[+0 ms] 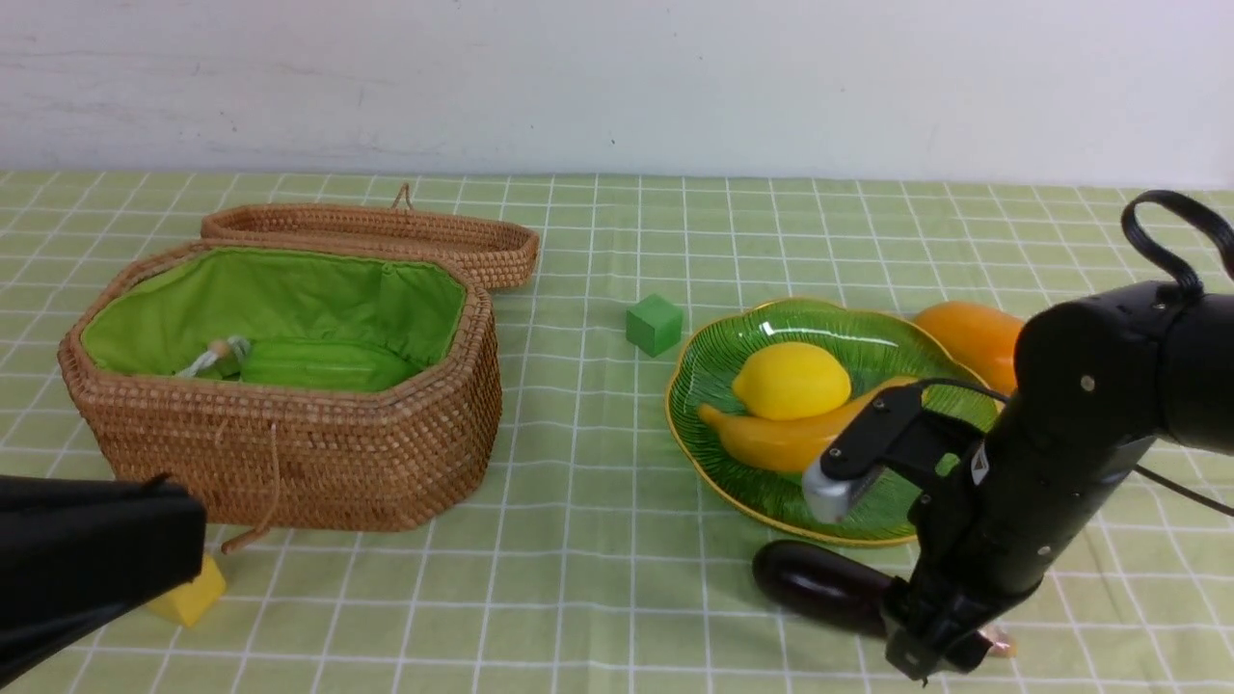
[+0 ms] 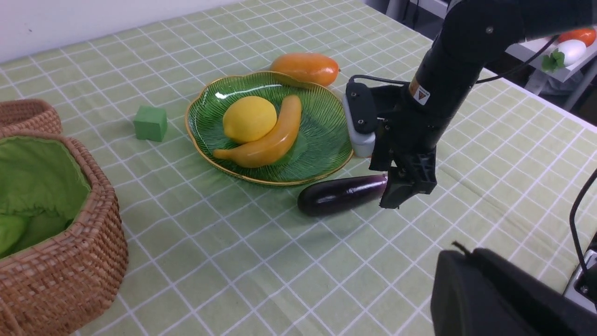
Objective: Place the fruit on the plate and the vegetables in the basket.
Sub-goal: Grab an eggplant with your right arm and place it in the basket on the left.
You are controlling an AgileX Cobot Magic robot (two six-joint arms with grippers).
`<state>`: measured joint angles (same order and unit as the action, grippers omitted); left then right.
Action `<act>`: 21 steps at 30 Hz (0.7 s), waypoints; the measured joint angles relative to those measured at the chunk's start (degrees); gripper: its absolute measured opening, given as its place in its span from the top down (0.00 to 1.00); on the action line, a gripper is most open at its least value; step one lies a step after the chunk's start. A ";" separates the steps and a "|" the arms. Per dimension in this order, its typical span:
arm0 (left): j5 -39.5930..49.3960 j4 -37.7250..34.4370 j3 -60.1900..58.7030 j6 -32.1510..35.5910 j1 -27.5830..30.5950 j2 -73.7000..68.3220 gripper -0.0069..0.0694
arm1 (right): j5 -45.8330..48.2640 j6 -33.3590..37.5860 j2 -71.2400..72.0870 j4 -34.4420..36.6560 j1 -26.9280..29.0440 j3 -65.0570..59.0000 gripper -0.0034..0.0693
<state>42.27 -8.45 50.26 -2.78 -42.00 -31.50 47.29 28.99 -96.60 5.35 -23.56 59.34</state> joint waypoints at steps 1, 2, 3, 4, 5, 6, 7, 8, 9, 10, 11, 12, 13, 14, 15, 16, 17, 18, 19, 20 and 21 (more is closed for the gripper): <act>0.00 -0.07 0.00 0.00 0.00 0.00 0.93 | -0.57 0.00 -0.26 -0.42 0.00 0.00 0.16; 0.00 -0.07 0.00 0.00 0.00 0.00 0.93 | -1.33 0.00 -0.90 -1.12 0.00 0.00 0.16; 0.00 -0.12 0.00 0.00 0.00 0.00 0.93 | -1.76 0.00 -1.23 -1.47 0.00 0.05 0.16; 0.00 -0.14 -0.04 0.00 0.00 0.00 0.93 | -2.37 0.00 -1.94 -2.05 0.00 0.06 0.16; 0.00 -0.25 -0.04 0.00 0.00 0.00 0.93 | -2.80 0.00 -2.45 -2.18 0.00 0.06 0.16; 0.00 -0.39 -0.04 0.00 0.00 0.00 0.93 | -3.14 0.02 -2.98 -2.25 0.00 0.06 0.16; 0.00 -0.52 -0.04 0.00 0.00 0.00 0.93 | -3.24 0.02 -3.30 -2.31 0.00 0.06 0.16; 0.02 -0.52 -0.04 0.00 0.00 0.00 0.93 | -3.34 0.02 -3.73 -2.30 0.00 0.10 0.16; 0.07 -0.57 -0.04 0.00 0.00 0.00 0.93 | -3.54 0.02 -4.33 -2.30 0.00 0.10 0.16; 0.07 -0.57 -0.04 0.00 0.00 0.00 0.93 | -3.62 0.02 -4.66 -2.30 0.00 0.16 0.16; 0.22 -0.65 -0.04 0.00 0.00 0.00 0.93 | -3.86 0.18 -5.15 -2.30 0.00 0.16 0.17; 0.46 -0.71 -0.04 0.00 0.00 0.00 0.93 | -4.05 0.33 -5.47 -2.30 0.00 0.16 0.18; 0.62 -0.87 -0.04 0.00 0.00 0.00 0.93 | -4.23 0.47 -5.79 -2.30 0.00 0.16 0.20; 0.68 -1.01 -0.04 0.00 0.00 0.00 0.93 | -4.42 0.66 -6.07 -2.30 0.00 0.16 0.23; 0.80 -1.01 -0.04 0.00 0.00 0.00 0.93 | -4.47 0.87 -6.14 -2.30 0.00 0.16 0.25; 0.87 -1.01 -0.04 0.00 0.00 0.00 0.93 | -4.59 1.38 -6.20 -2.30 0.00 0.20 0.29; 0.87 -1.01 -0.04 0.00 0.00 0.00 0.93 | -4.59 1.61 -6.20 -2.30 0.00 0.20 0.33; 0.87 -1.01 -0.04 0.00 0.00 0.00 0.93 | -4.59 1.96 -6.25 -2.30 0.00 0.20 0.37; 0.87 -1.01 -0.04 0.00 0.00 0.00 0.93 | -4.59 2.17 -6.25 -2.30 0.00 0.20 0.39; 0.87 -1.17 -0.04 0.00 0.00 0.00 0.93 | -4.54 2.39 -6.25 -2.30 0.00 0.20 0.44; 0.87 -1.27 -0.04 0.00 0.00 0.00 0.93 | -4.19 2.69 -6.25 -2.30 0.00 0.20 0.50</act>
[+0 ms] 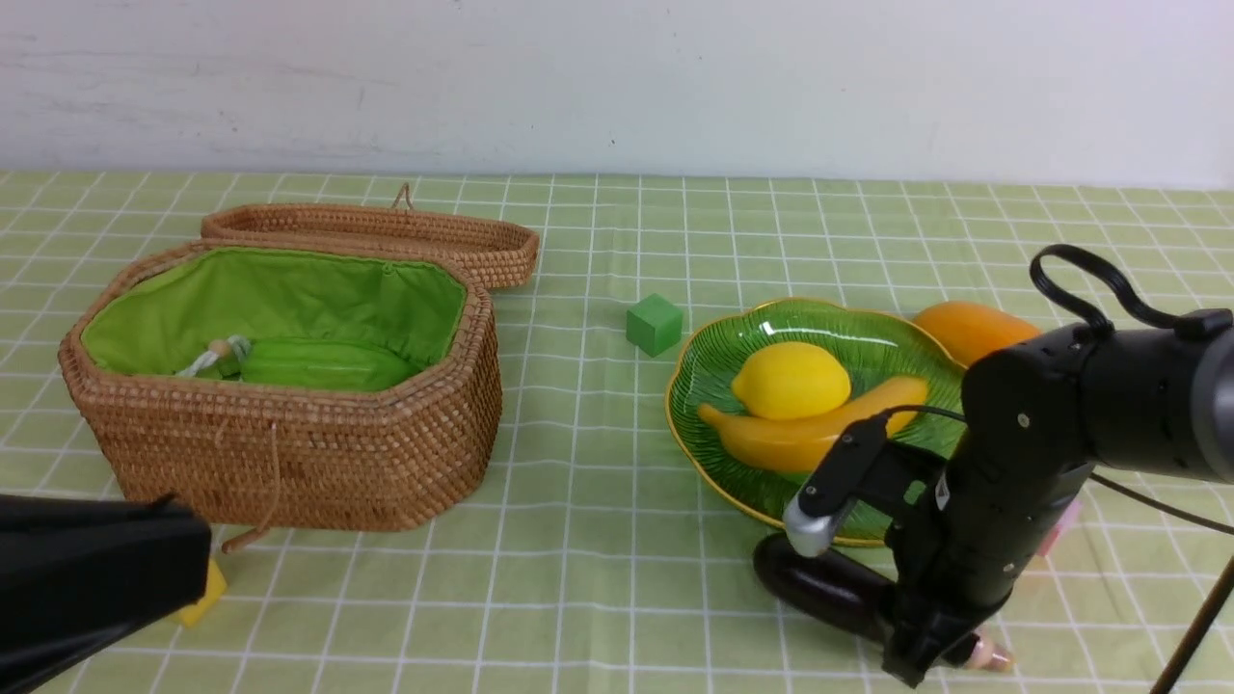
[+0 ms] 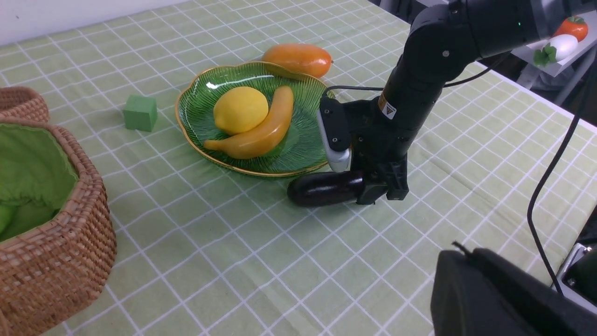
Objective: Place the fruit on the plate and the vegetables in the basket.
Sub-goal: Grab an eggplant with your right arm and place it in the basket on the left.
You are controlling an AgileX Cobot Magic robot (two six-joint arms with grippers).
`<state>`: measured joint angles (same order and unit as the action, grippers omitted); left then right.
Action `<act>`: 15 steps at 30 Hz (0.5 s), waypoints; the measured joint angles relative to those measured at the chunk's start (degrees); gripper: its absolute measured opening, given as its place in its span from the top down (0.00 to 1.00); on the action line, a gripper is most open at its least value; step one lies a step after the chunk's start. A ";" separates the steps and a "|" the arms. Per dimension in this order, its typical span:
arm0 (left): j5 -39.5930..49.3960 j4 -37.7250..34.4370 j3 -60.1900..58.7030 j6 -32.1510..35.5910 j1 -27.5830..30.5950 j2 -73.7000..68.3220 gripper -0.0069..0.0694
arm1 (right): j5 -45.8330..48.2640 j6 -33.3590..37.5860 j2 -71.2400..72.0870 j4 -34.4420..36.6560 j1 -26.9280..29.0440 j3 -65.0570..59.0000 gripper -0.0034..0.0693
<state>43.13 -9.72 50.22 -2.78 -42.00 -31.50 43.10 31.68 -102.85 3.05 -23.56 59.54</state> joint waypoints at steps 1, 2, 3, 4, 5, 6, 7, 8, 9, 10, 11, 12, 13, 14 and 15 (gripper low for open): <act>0.01 -0.09 0.00 0.00 0.00 0.00 0.93 | 0.20 0.07 0.00 0.00 0.00 0.00 0.51; 0.01 -0.09 0.00 0.00 0.00 0.00 0.93 | 0.24 0.07 0.00 0.00 0.00 0.00 0.51; 0.06 -0.09 0.00 0.00 0.00 0.00 0.93 | 0.31 0.12 0.00 0.00 0.00 0.00 0.51; 0.06 -0.09 0.00 0.00 0.00 0.00 0.93 | 0.47 0.12 0.00 0.00 0.00 0.00 0.51; 0.06 -0.09 0.00 0.00 0.00 0.00 0.93 | 0.73 0.12 0.00 0.00 0.00 0.00 0.51; 0.06 -0.09 0.00 0.00 0.00 0.00 0.93 | 1.35 0.37 0.00 0.00 0.00 0.02 0.51; 0.06 -0.09 0.00 0.00 0.00 0.00 0.93 | 1.35 0.42 0.00 0.00 0.00 0.02 0.51; 0.06 -0.14 0.00 0.00 0.00 0.00 0.93 | 1.81 0.71 0.00 0.00 0.00 0.02 0.51; 0.06 -0.13 0.00 0.00 0.00 0.00 0.93 | 1.92 0.85 0.00 0.00 0.00 0.02 0.51; 0.06 -0.13 0.00 0.00 0.00 0.00 0.93 | 2.55 0.98 0.12 0.00 0.00 0.02 0.51; 0.06 -0.13 0.00 0.00 0.00 0.00 0.93 | 2.87 1.13 0.26 0.00 0.00 0.02 0.51; 0.06 -0.13 0.00 0.00 0.00 0.00 0.93 | 3.44 1.73 0.71 0.29 0.00 0.02 0.51; 0.12 -0.13 0.00 0.00 0.00 0.00 0.93 | 3.92 2.52 1.27 0.67 0.00 0.02 0.51; 0.12 -0.13 0.00 0.00 0.00 0.00 0.93 | 4.37 3.51 2.01 1.13 -0.06 0.02 0.51; 0.12 -0.13 0.00 0.00 0.00 0.00 0.93 | 4.65 4.22 2.55 1.58 -0.14 0.02 0.51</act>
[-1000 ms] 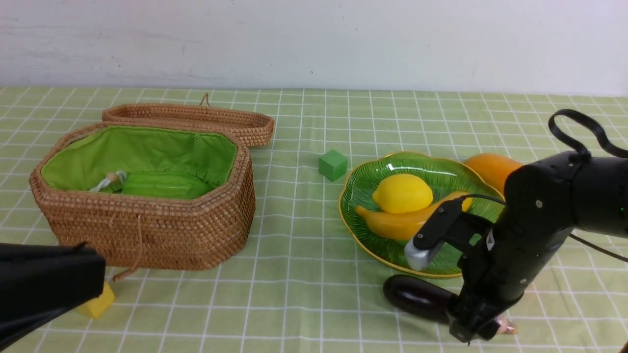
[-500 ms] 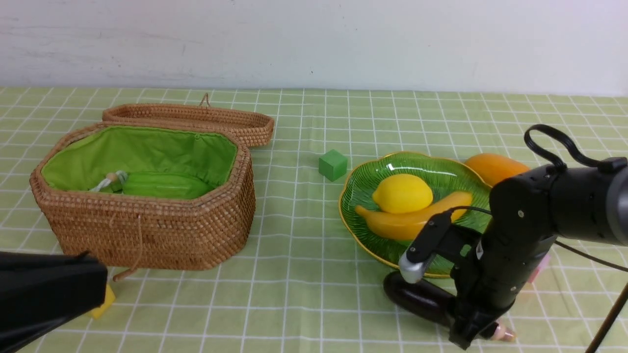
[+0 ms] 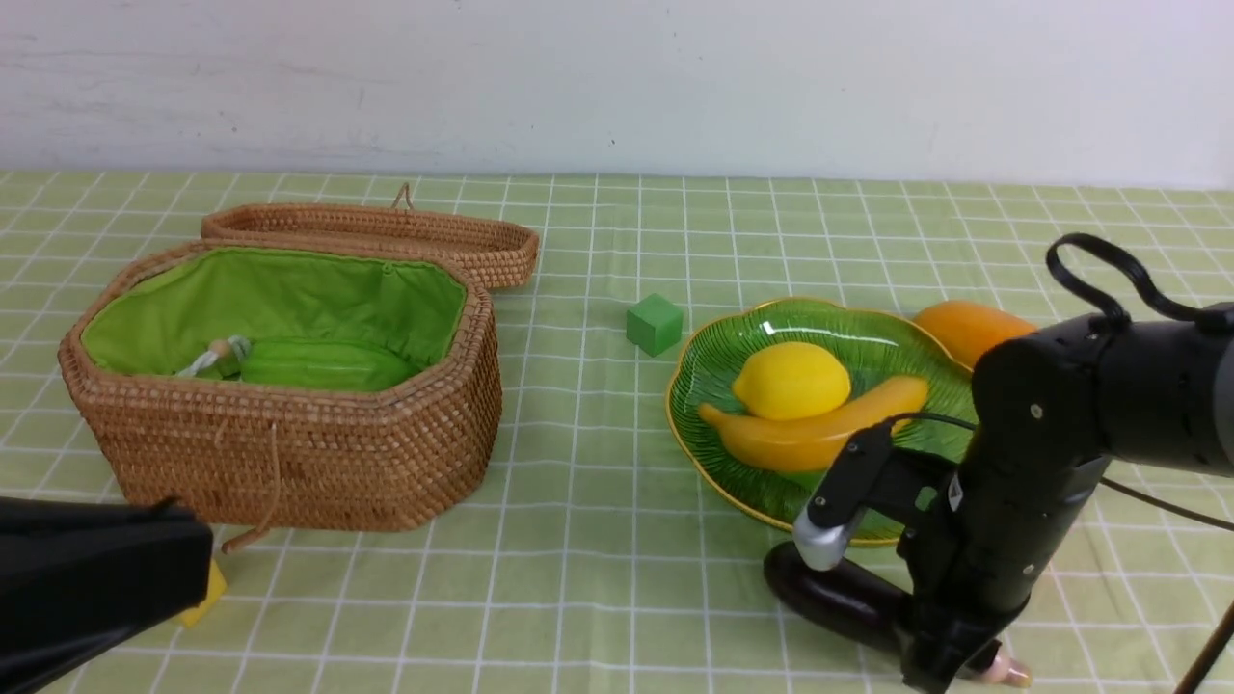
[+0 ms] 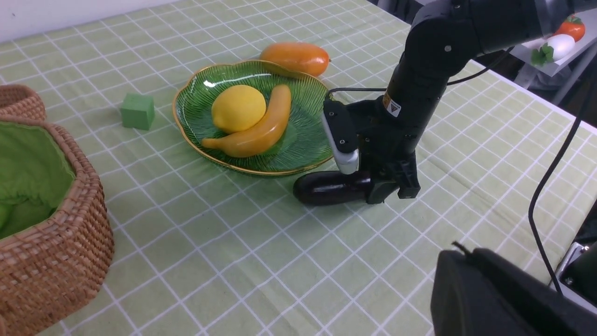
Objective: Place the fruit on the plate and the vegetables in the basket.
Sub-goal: Grab an eggplant with your right arm and place it in the basket on the left.
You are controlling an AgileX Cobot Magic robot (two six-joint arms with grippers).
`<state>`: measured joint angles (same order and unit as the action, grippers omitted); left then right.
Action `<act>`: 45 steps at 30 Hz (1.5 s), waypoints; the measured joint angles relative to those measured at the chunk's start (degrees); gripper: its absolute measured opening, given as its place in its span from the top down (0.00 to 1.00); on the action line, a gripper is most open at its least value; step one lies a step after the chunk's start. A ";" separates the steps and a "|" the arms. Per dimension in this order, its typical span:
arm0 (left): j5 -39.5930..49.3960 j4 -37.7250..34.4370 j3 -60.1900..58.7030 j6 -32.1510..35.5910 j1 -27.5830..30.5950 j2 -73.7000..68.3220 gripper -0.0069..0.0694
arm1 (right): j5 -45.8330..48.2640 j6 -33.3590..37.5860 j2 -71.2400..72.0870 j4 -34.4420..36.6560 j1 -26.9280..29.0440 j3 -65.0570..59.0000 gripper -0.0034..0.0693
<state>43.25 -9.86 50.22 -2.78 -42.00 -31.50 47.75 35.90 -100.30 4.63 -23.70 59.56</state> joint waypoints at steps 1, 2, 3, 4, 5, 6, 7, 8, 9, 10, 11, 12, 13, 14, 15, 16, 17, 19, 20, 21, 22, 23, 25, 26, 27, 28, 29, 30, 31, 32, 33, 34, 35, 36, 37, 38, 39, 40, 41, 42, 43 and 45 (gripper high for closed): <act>0.00 0.00 0.00 0.00 0.00 0.00 0.93 | 0.84 1.16 1.25 1.02 -0.13 0.00 0.51; 0.00 0.00 0.00 0.00 0.00 0.00 0.93 | 1.53 2.06 1.94 1.52 -0.44 0.00 0.51; 0.00 0.00 0.00 0.00 0.00 0.00 0.93 | 2.56 2.86 3.16 2.58 -0.73 0.00 0.51; 0.00 0.07 0.00 0.00 0.00 0.00 0.93 | 3.74 3.44 4.95 4.55 -1.17 0.00 0.51; 0.00 0.23 0.00 0.00 0.00 0.00 0.93 | 4.78 3.62 6.28 6.48 -1.54 0.13 0.51; 0.00 0.34 0.00 0.00 0.00 0.00 0.93 | 5.22 3.62 6.83 7.26 -1.71 0.29 0.51; 0.06 1.09 0.00 -0.12 0.00 0.00 0.93 | 6.49 3.62 8.47 10.04 -2.51 1.30 0.51; 0.06 1.82 0.00 -0.19 0.00 0.00 0.93 | 6.96 3.62 9.95 13.19 -3.60 2.84 0.51; 0.06 2.29 0.00 -0.26 0.00 0.00 0.93 | 7.09 3.57 10.61 14.73 -4.05 3.52 0.51; 0.06 3.21 0.00 -0.41 0.00 0.00 0.93 | 7.08 3.53 11.27 16.73 -5.38 5.50 0.51; 0.06 4.35 0.00 -0.80 0.00 0.00 0.93 | 7.01 3.31 11.81 18.73 -6.90 7.86 0.51; 0.06 5.71 0.00 -1.89 0.00 0.00 0.93 | 6.60 3.11 11.87 20.27 -8.51 10.54 0.51; 0.00 7.40 0.00 -3.30 0.00 0.00 0.93 | 5.87 2.94 11.75 21.05 -10.11 13.37 0.51; 0.00 9.86 0.00 -5.31 0.00 0.00 0.93 | 4.40 2.20 10.97 21.77 -12.20 17.59 0.51; 0.00 11.92 0.00 -6.51 0.00 0.00 0.93 | 3.99 1.74 10.24 21.93 -13.01 19.51 0.51; 0.00 14.70 0.00 -8.72 0.00 0.00 0.93 | 2.94 1.05 9.29 22.22 -14.20 22.78 0.51; 0.00 16.49 0.00 -10.70 0.00 0.00 0.93 | 2.10 0.50 8.17 22.48 -14.81 24.78 0.51; 0.00 23.51 0.00 -16.66 0.00 0.00 0.93 | -0.32 -0.58 4.56 22.76 -16.46 32.28 0.51; 0.06 26.08 0.00 -18.98 0.00 0.00 0.93 | -1.10 -0.98 2.44 23.05 -16.81 34.99 0.51; 0.13 29.17 0.07 -21.90 0.00 0.00 0.93 | -2.18 -1.16 0.15 23.43 -17.12 38.32 0.51; 0.22 32.08 0.13 -24.82 0.00 0.00 0.93 | -3.52 -1.19 -2.25 24.08 -17.39 42.20 0.51; 0.40 34.81 0.29 -27.55 0.00 0.00 0.93 | -4.44 -1.26 -4.72 24.79 -17.51 44.68 0.51; 0.73 38.82 0.63 -31.51 0.00 0.00 0.93 | -6.29 -1.31 -8.73 26.05 -17.56 49.40 0.51; 1.00 41.11 0.77 -34.02 0.00 0.00 0.93 | -7.56 -1.31 -11.23 27.09 -17.56 52.67 0.51; 1.41 43.39 0.76 -35.70 0.00 0.00 0.93 | -8.65 -1.31 -13.68 27.93 -17.56 55.23 0.51; 1.89 44.50 0.76 -36.99 0.00 0.00 0.93 | -9.40 -1.31 -16.04 28.53 -17.56 57.15 0.51; 2.32 45.46 0.76 -37.81 0.00 0.00 0.93 | -10.27 -1.31 -18.31 29.46 -17.57 59.40 0.51; 2.69 46.11 0.76 -38.33 0.00 0.00 0.93 | -11.19 -1.21 -20.83 30.32 -17.62 62.20 0.51; 2.87 46.36 0.76 -38.68 0.00 0.00 0.93 | -11.76 -0.99 -22.39 30.94 -17.62 63.65 0.51; 2.91 46.43 0.76 -38.83 0.00 0.00 0.93 | -12.08 -0.57 -24.18 31.84 -17.62 64.97 0.51; 2.91 46.49 0.76 -38.99 0.00 0.00 0.93 | -12.18 0.64 -26.06 32.73 -17.62 66.93 0.51; 2.91 46.49 0.76 -38.99 0.00 0.00 0.93 | -12.18 0.86 -26.33 32.90 -17.62 66.93 0.51; 2.91 46.56 0.76 -38.99 0.00 0.00 0.93 | -12.18 2.20 -27.86 33.64 -17.62 68.38 0.51; 2.98 46.56 0.76 -38.99 0.00 0.00 0.93 | -12.32 3.40 -28.89 33.93 -17.62 69.05 0.51; 2.97 46.56 0.76 -39.00 0.00 0.00 0.93 | -12.39 4.70 -29.95 34.06 -17.62 69.48 0.51; 3.02 46.56 0.76 -39.00 0.00 0.00 0.93 | -12.39 5.70 -30.50 34.06 -17.62 69.63 0.51; 3.02 46.56 0.76 -39.00 0.00 0.00 0.93 | -12.39 5.70 -30.50 34.06 -17.62 69.63 0.51; 3.02 46.56 0.76 -39.00 0.00 0.00 0.93 | -12.39 6.23 -30.86 33.97 -17.62 69.64 0.50; 3.02 46.56 0.76 -39.00 0.00 0.00 0.93 | -12.33 6.50 -31.11 33.55 -17.62 69.69 0.46; 3.02 46.56 0.76 -39.00 0.00 0.00 0.93 | -12.10 6.61 -31.11 33.23 -17.62 69.69 0.41; 3.02 46.56 0.76 -39.00 0.00 0.00 0.93 | -11.79 6.61 -31.05 32.96 -17.62 69.75 0.32; 3.02 46.56 0.76 -39.00 0.00 0.00 0.93 | -10.82 6.61 -30.44 32.14 -17.62 69.75 0.20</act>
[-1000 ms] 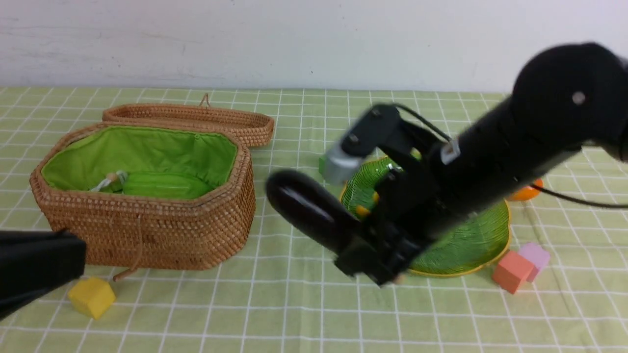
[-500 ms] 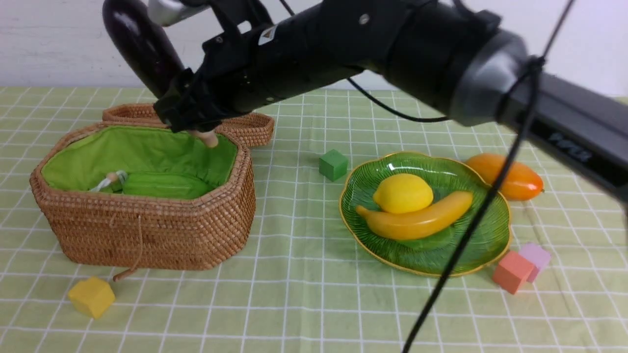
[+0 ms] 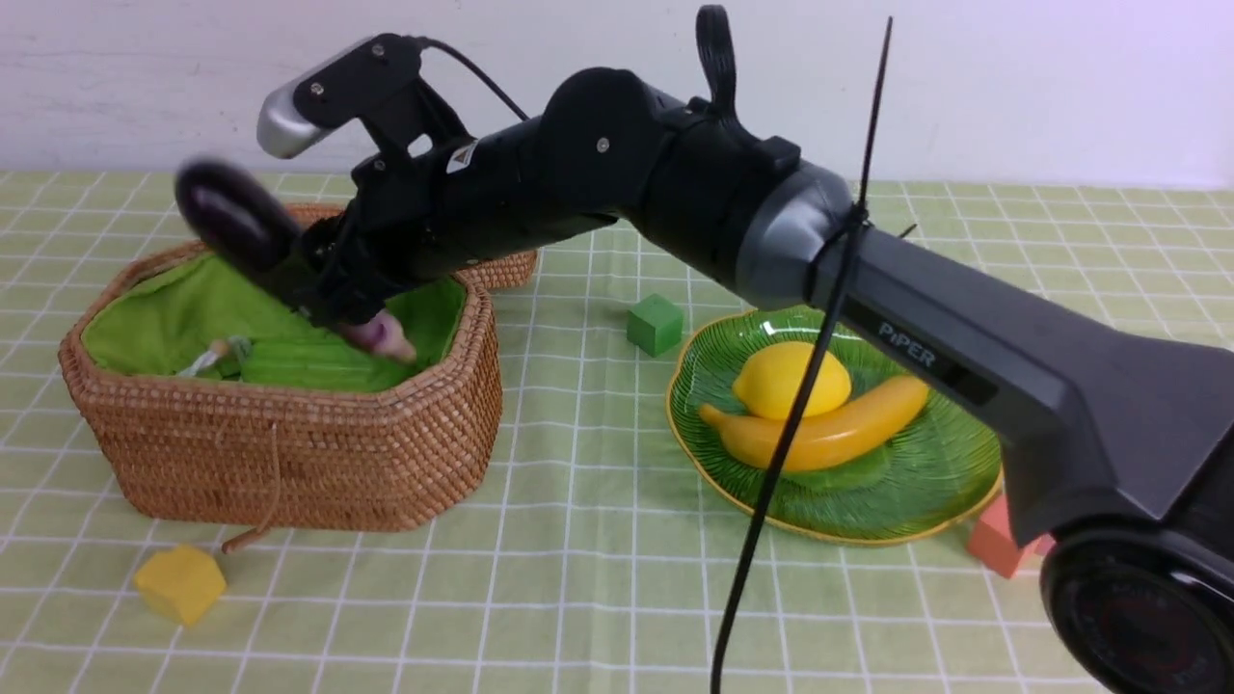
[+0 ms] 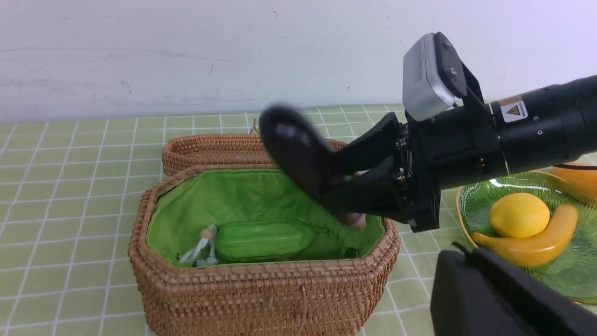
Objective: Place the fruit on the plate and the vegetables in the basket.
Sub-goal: Grab an eggplant with your right arm and place it in the basket on the left, then use the right arm to grab a mango and put it into the right plate
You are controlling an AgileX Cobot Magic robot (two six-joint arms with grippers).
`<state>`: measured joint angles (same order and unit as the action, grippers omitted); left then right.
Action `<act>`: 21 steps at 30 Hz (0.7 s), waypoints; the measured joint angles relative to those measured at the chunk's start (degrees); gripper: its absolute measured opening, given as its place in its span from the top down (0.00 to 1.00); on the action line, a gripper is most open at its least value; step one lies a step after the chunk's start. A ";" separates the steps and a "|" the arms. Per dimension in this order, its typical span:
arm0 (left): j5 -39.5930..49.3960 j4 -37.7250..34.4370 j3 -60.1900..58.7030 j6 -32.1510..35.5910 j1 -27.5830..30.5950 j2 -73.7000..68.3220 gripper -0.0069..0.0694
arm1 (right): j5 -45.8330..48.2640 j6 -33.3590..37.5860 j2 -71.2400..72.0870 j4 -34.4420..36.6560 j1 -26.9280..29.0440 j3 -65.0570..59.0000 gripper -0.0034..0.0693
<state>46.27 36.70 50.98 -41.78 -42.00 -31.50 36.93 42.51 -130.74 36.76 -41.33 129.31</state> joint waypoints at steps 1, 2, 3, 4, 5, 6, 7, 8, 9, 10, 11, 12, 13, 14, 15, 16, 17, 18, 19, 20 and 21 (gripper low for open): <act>0.00 -0.13 0.00 0.00 0.00 0.00 0.93 | 1.03 -0.06 0.67 -0.40 0.00 0.00 0.12; 0.00 -0.12 0.00 0.00 0.00 0.00 0.93 | 1.96 -0.27 1.23 -0.99 0.00 0.00 0.08; 0.00 -0.25 0.00 0.00 0.00 0.00 0.93 | 3.19 -0.74 2.14 -1.79 0.00 0.00 0.05; 0.00 -0.40 0.02 0.00 0.00 0.00 0.93 | 4.35 -1.43 3.00 -2.79 0.00 0.00 0.03; -0.10 -0.62 0.02 0.00 0.00 0.00 0.93 | 6.11 -2.80 4.29 -4.28 0.00 0.00 0.03; -0.18 -0.93 0.02 0.05 0.00 0.00 0.93 | 7.76 -4.23 5.51 -5.72 0.00 0.00 0.03; -0.22 -1.73 0.07 0.68 0.00 0.00 0.93 | 11.21 -7.08 7.59 -8.30 0.06 0.00 0.06; -0.22 -2.75 0.07 2.10 0.00 0.00 0.93 | 13.96 -10.06 9.50 -10.77 0.15 0.00 0.09; -0.22 -3.81 0.07 3.08 0.00 0.00 0.93 | 15.69 -12.59 11.10 -12.87 0.36 0.06 0.11; -0.22 -6.03 0.07 5.82 0.00 0.00 0.93 | 18.61 -15.67 13.46 -15.68 0.68 0.19 0.16; -0.22 -8.27 0.07 7.61 0.00 0.00 0.93 | 22.61 -18.88 15.31 -19.26 1.30 0.45 0.25; -0.22 -10.81 0.07 10.41 0.00 0.00 0.93 | 25.32 -21.02 17.08 -22.21 2.01 0.59 0.33; -0.22 -13.63 0.07 12.39 0.00 0.00 0.93 | 27.51 -22.63 18.66 -25.08 2.69 0.65 0.39; -0.22 -15.41 0.07 14.39 0.00 0.00 0.93 | 29.69 -23.39 19.50 -26.67 3.49 0.70 0.44; -0.22 -19.03 0.07 16.93 0.00 0.00 0.93 | 32.08 -24.35 20.92 -29.45 4.88 0.77 0.54; -0.17 -21.47 0.07 19.49 0.00 0.00 0.93 | 33.64 -24.69 21.80 -30.93 6.19 0.83 0.61; -0.17 -22.09 0.07 19.49 0.00 0.00 0.93 | 33.64 -24.76 21.80 -31.27 6.19 0.83 0.62; -0.17 -27.41 0.07 24.49 0.00 0.00 0.93 | 34.94 -25.40 22.80 -33.33 8.93 0.88 0.77; -0.17 -30.31 0.07 26.93 0.00 0.00 0.92 | 35.01 -25.88 23.10 -33.79 10.66 0.82 0.85; -0.17 -32.88 0.07 28.30 0.00 0.00 0.92 | 35.01 -26.12 23.36 -33.95 12.12 0.53 0.90; -0.12 -35.30 0.07 30.80 0.00 0.00 0.92 | 35.09 -26.33 23.70 -34.19 14.05 -0.05 0.95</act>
<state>46.15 1.40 51.04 -10.98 -42.00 -31.50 72.02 16.18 -107.04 2.57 -27.28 129.26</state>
